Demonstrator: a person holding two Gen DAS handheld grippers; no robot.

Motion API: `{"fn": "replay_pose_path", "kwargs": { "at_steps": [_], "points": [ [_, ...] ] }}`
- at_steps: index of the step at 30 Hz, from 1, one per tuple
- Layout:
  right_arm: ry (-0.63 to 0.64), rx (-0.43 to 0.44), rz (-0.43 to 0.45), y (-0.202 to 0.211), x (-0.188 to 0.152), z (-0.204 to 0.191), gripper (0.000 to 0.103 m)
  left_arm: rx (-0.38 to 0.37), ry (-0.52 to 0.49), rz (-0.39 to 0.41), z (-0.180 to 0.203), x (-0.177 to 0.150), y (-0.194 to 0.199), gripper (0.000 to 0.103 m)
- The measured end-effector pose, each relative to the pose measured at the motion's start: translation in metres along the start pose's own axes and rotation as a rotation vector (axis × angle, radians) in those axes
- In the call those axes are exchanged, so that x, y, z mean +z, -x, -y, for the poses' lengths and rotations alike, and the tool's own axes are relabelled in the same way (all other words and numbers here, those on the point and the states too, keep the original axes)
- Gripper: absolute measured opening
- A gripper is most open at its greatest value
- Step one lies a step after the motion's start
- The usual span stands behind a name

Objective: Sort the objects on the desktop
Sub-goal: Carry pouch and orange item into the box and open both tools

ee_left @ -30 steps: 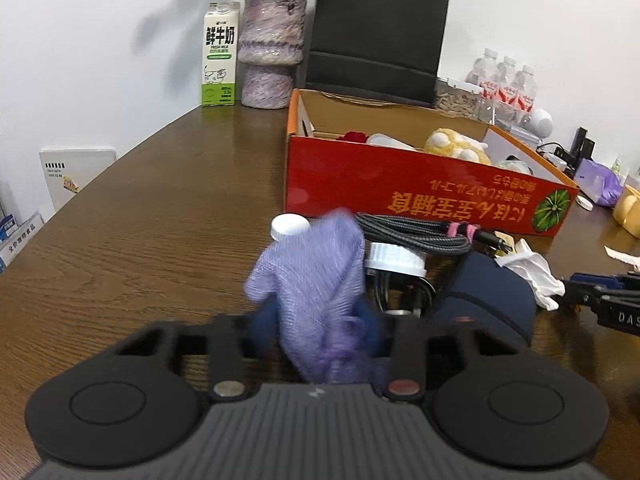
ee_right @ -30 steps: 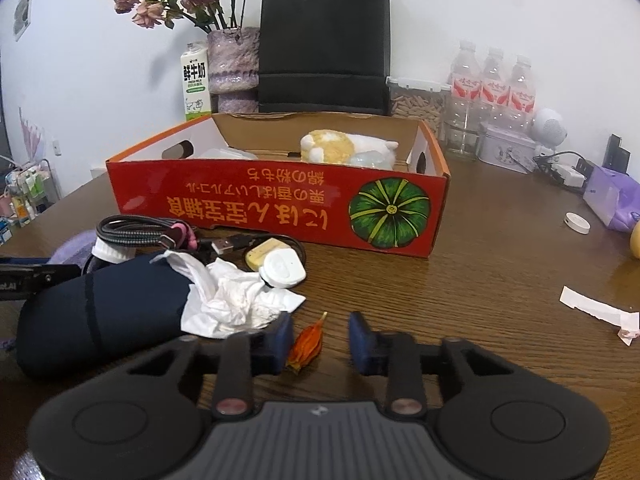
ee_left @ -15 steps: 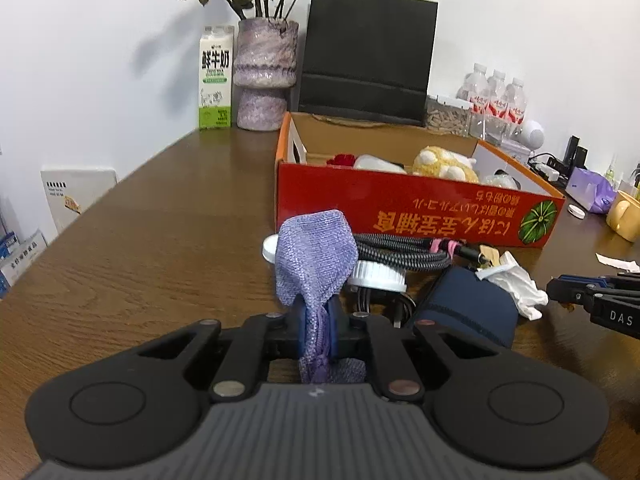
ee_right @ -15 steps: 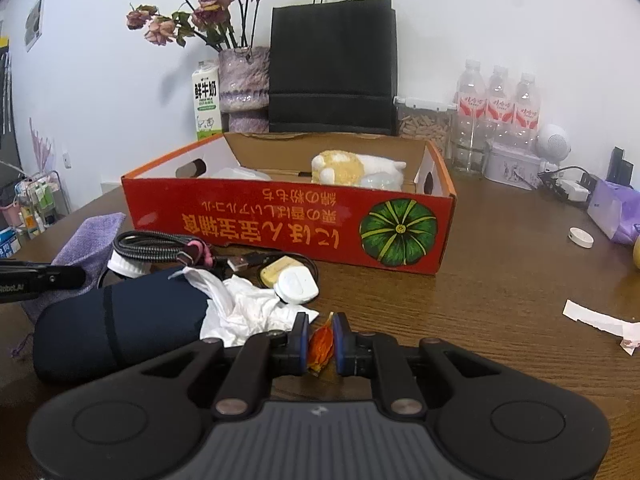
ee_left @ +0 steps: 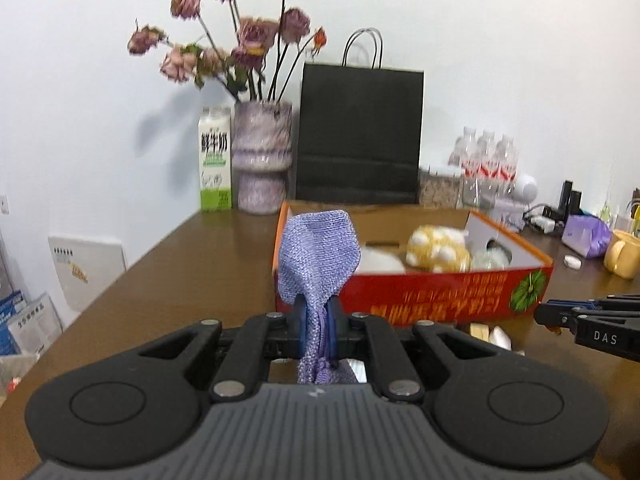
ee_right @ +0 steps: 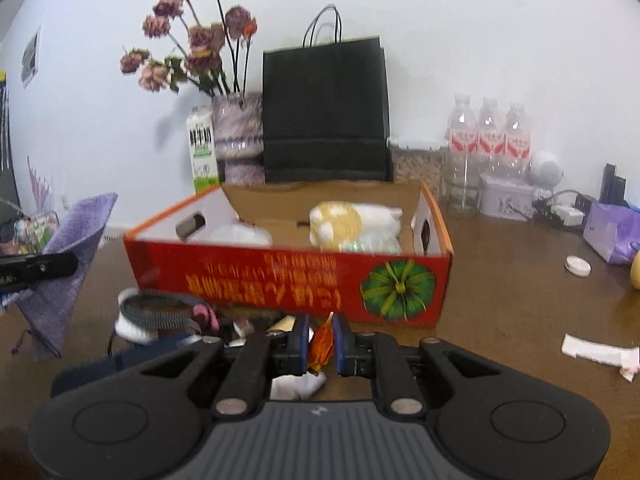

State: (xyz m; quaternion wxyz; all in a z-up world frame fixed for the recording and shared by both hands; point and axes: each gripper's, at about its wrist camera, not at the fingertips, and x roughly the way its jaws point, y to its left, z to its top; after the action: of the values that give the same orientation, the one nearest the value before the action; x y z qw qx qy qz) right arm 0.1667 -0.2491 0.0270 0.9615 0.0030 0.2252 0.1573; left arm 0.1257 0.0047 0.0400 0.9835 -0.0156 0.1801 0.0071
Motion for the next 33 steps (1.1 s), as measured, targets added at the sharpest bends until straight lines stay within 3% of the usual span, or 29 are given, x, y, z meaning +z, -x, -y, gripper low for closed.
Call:
{"fn": "replay_pose_path", "kwargs": {
  "at_steps": [10,17,25,33],
  "points": [
    [-0.004,0.011,0.148,-0.004,0.050,-0.011,0.012,-0.055,0.025,0.095,0.021,0.036,-0.020,0.010],
    [0.011,-0.043,0.214,-0.022,0.078,-0.011,0.011,-0.061,0.032,0.143,0.038,0.056,-0.052,0.010],
    [-0.020,-0.099,0.185,-0.077,0.093,0.010,0.011,-0.034,0.006,0.102,0.046,0.071,-0.106,0.010],
    [-0.042,-0.114,0.093,-0.124,0.088,0.030,0.011,-0.002,0.029,0.004,0.030,0.059,-0.151,0.010]
  ]
}}
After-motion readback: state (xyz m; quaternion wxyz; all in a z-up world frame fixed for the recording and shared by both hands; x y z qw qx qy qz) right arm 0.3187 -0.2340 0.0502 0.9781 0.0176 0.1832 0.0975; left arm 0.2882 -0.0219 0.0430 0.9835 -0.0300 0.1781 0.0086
